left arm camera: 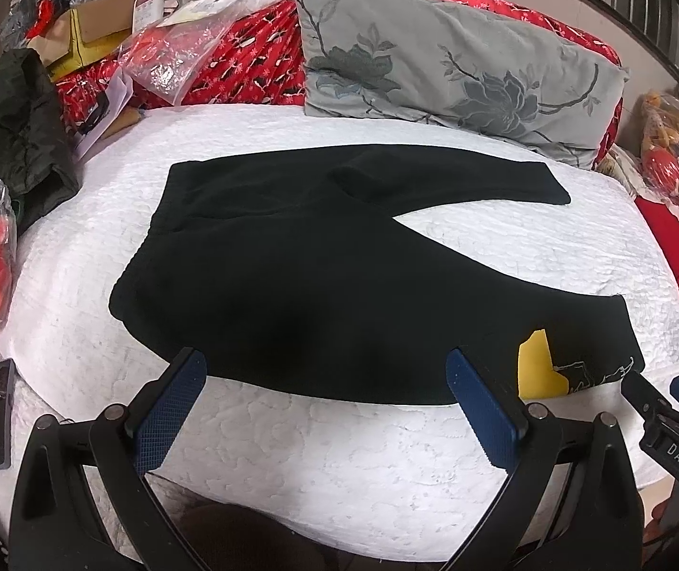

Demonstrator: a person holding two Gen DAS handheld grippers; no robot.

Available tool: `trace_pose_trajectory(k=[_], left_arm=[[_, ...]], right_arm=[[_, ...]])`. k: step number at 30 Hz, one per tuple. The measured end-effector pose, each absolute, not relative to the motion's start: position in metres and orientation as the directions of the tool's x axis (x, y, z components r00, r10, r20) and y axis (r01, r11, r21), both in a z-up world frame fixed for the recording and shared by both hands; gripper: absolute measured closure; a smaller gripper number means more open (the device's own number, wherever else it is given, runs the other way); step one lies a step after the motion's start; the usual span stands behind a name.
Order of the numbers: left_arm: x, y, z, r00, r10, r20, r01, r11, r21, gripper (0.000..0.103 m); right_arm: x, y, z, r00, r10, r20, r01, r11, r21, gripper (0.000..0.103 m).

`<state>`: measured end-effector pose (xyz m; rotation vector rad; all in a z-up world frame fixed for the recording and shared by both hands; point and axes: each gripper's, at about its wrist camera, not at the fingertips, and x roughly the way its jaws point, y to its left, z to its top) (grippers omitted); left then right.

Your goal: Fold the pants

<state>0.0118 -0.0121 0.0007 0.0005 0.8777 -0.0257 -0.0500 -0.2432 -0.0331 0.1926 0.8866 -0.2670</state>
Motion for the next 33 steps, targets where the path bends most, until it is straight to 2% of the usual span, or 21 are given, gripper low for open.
trace_pose_trajectory(k=[12,19,23,27,30,33], left_arm=[[0.020,-0.014,-0.006,0.626,-0.020,-0.779,0.014,1.000,-0.015,0.001],[0.061,0.002,-0.005,0.528,-0.068,-0.846,0.001,0.997,-0.079,0.001],[0.123,0.039,0.012,0.453,-0.114,-0.884,-0.057,0.986,-0.156,0.001],[0.188,0.089,0.031,0.410,-0.092,-0.907,-0.141,0.976,-0.163,0.001],[0.227,0.123,0.027,0.354,-0.056,-0.933,-0.206,0.969,-0.136,0.001],[0.249,0.151,0.011,0.314,-0.106,-0.943,-0.276,0.941,-0.197,0.001]], right_arm=[[-0.042,-0.245,-0.038,0.586,-0.145,-0.798,0.310,0.949,0.055,0.000],[-0.015,-0.258,-0.028,0.589,-0.106,-0.801,0.294,0.951,0.091,0.000],[0.032,-0.284,-0.009,0.606,-0.080,-0.791,0.278,0.953,0.116,0.000],[0.102,-0.312,0.003,0.608,-0.069,-0.791,0.247,0.963,0.105,0.000],[0.152,-0.330,-0.001,0.576,-0.041,-0.817,0.235,0.965,0.117,0.000],[0.192,-0.347,-0.011,0.551,-0.037,-0.834,0.255,0.959,0.126,0.000]])
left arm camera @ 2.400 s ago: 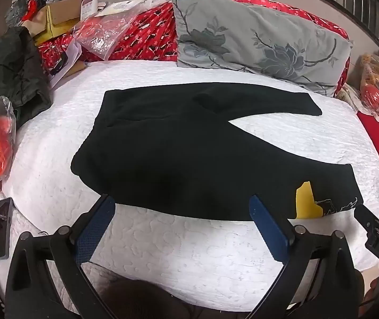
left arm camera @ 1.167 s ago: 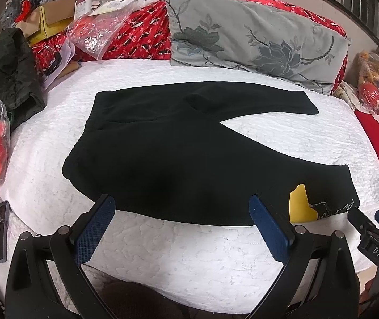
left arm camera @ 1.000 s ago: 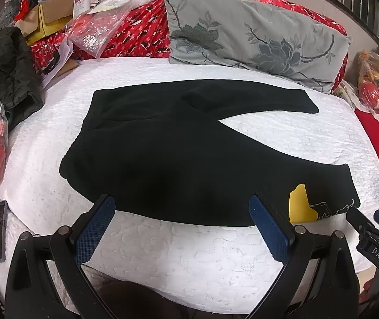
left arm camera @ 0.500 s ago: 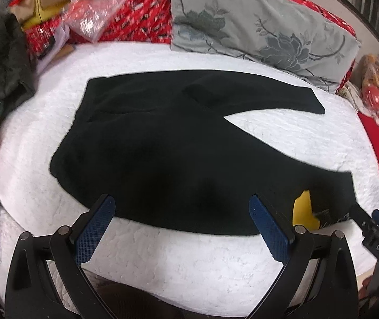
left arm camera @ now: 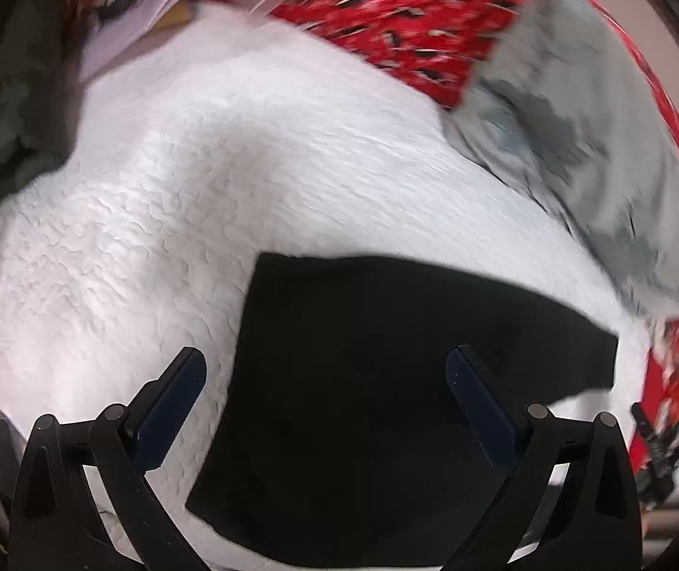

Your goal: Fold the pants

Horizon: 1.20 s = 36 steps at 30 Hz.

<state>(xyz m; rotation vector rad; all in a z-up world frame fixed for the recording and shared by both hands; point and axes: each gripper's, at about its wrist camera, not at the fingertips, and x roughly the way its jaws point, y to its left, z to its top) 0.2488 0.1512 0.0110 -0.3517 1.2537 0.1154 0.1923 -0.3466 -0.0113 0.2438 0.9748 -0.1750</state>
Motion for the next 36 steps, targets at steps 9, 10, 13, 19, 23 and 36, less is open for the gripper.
trace_pose_trajectory(k=[9,10,13,19,23,36], left_arm=[[0.286,0.166,-0.036,0.265,-0.212,-0.941,-0.315,0.903,-0.292,0.001],[0.289,0.165,-0.038,0.262,-0.218,-0.940,-0.305,0.905,-0.295,0.001],[0.299,0.161,-0.045,0.255,-0.232,-0.939,-0.276,0.913,-0.301,0.001],[0.316,0.160,-0.060,0.213,-0.278,-0.937,-0.261,0.907,-0.329,0.001],[0.321,0.159,-0.069,0.172,-0.315,-0.933,-0.226,0.910,-0.348,0.003],[0.291,0.170,-0.026,0.286,-0.181,-0.941,-0.218,0.944,-0.248,0.077]], right_arm=[[0.276,-0.369,-0.049,0.494,0.015,-0.869,0.231,0.962,0.148,0.000],[0.282,-0.368,-0.052,0.485,0.020,-0.875,0.221,0.964,0.145,0.000],[0.298,-0.364,-0.065,0.451,0.030,-0.892,0.179,0.976,0.123,0.000],[0.309,-0.354,-0.077,0.425,0.058,-0.903,0.108,0.987,0.115,0.011],[0.307,-0.350,-0.075,0.435,0.065,-0.898,0.056,0.994,0.099,0.036],[0.268,-0.351,-0.036,0.545,0.098,-0.832,0.058,0.986,0.154,0.095]])
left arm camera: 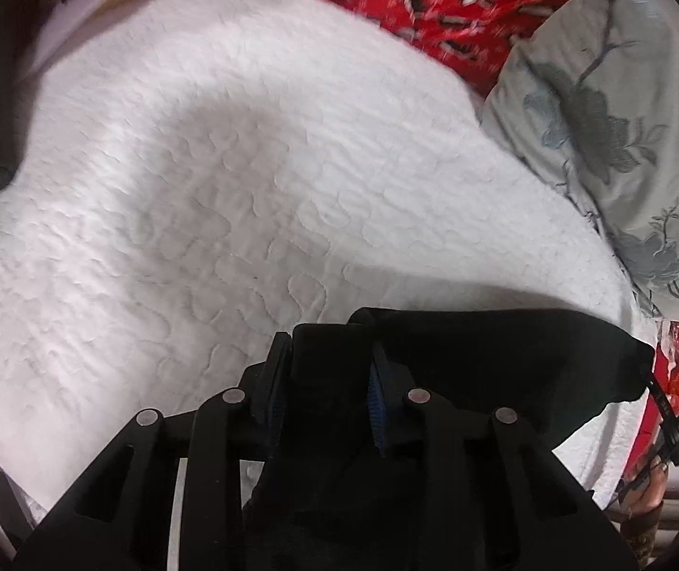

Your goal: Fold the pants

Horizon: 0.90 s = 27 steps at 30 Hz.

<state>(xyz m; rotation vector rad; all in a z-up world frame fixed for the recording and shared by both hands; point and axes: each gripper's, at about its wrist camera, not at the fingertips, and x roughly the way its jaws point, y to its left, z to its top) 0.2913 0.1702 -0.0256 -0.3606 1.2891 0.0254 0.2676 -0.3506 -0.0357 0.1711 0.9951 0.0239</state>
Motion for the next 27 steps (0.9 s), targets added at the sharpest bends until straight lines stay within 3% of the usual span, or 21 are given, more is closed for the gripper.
trace_pose_trajectory(k=[13,19,23,27], left_arm=[[0.200,0.156,0.049,0.523,-0.110,-0.845,-0.172,0.958,-0.231,0.077],[0.141,0.160,0.019,0.496,-0.152,-0.855,-0.160,0.952,-0.262,0.077],[0.124,0.165,-0.036,0.366,-0.120,-0.923,-0.213,0.954,-0.209,0.077],[0.113,0.176,-0.052,0.332,-0.171,-0.928,-0.251,0.932,-0.262,0.076]], right_arm=[[0.141,-0.339,0.027,0.708,0.130,-0.694,0.020,0.979,0.204,0.095],[0.052,-0.343,0.011,0.718,0.160,-0.678,0.045,0.961,0.274,0.095],[0.012,-0.337,-0.028,0.653,0.123,-0.747,0.076,0.971,0.226,0.095],[-0.017,-0.333,-0.046,0.623,0.072,-0.779,0.120,0.975,0.186,0.088]])
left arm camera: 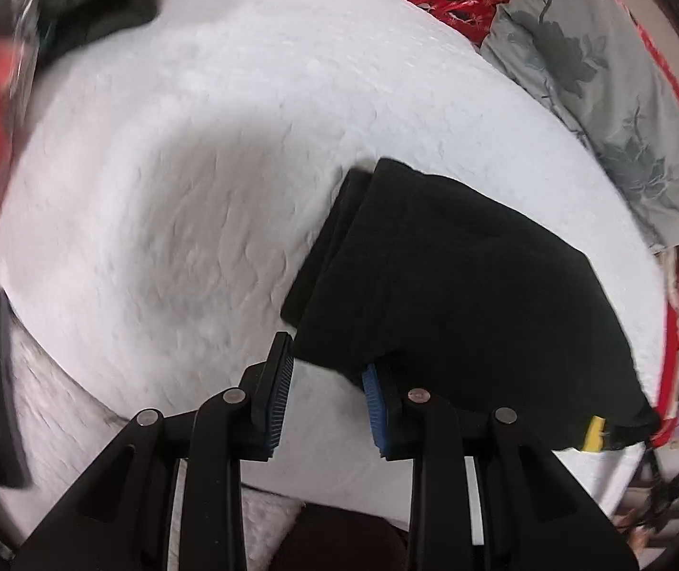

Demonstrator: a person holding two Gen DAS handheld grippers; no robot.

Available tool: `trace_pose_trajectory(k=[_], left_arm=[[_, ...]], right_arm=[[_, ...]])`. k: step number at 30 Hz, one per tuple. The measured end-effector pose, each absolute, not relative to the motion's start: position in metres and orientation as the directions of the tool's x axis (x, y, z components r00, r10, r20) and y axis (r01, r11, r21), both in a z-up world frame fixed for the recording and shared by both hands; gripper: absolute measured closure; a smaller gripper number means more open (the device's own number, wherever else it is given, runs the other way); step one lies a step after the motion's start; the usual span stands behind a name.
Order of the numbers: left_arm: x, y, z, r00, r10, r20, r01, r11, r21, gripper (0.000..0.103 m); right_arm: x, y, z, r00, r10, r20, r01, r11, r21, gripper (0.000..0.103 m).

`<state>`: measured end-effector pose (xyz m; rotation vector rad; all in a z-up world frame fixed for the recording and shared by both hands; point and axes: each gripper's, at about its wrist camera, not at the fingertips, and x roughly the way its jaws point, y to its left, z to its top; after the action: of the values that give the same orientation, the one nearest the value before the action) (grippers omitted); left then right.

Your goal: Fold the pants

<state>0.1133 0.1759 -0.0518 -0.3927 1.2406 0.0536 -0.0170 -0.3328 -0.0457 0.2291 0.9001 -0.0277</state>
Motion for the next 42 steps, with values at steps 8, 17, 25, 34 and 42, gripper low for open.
trace_pose_trajectory(k=[8,17,25,34,42], left_arm=[[0.074,0.199,-0.024,0.393,-0.313,-0.865,-0.267,0.861,-0.433,0.072],[0.102,0.159,-0.035,0.361,-0.373,-0.855,-0.238,0.850,-0.471,0.056],[0.131,0.159,-0.060,0.328,-0.358,-0.874,-0.315,0.831,-0.459,0.056],[0.148,0.186,-0.005,0.483,-0.432,-0.762,-0.321,0.722,-0.613,0.099],[0.123,0.181,-0.050,0.347,-0.365,-0.864,-0.331,0.814,-0.477,0.099]], right_arm=[[-0.074,-0.364,-0.021,0.578,-0.007,-0.816,0.296,0.933,0.202,0.071],[-0.041,-0.355,-0.029,0.605,0.385,-0.697,0.350,0.658,0.666,0.052],[0.011,-0.341,-0.060,0.562,0.402,-0.723,0.488,0.545,0.682,0.052],[0.047,-0.357,-0.020,0.710,0.379,-0.593,0.385,0.495,0.778,0.100],[0.017,-0.349,-0.081,0.578,0.429,-0.694,0.431,0.561,0.706,0.100]])
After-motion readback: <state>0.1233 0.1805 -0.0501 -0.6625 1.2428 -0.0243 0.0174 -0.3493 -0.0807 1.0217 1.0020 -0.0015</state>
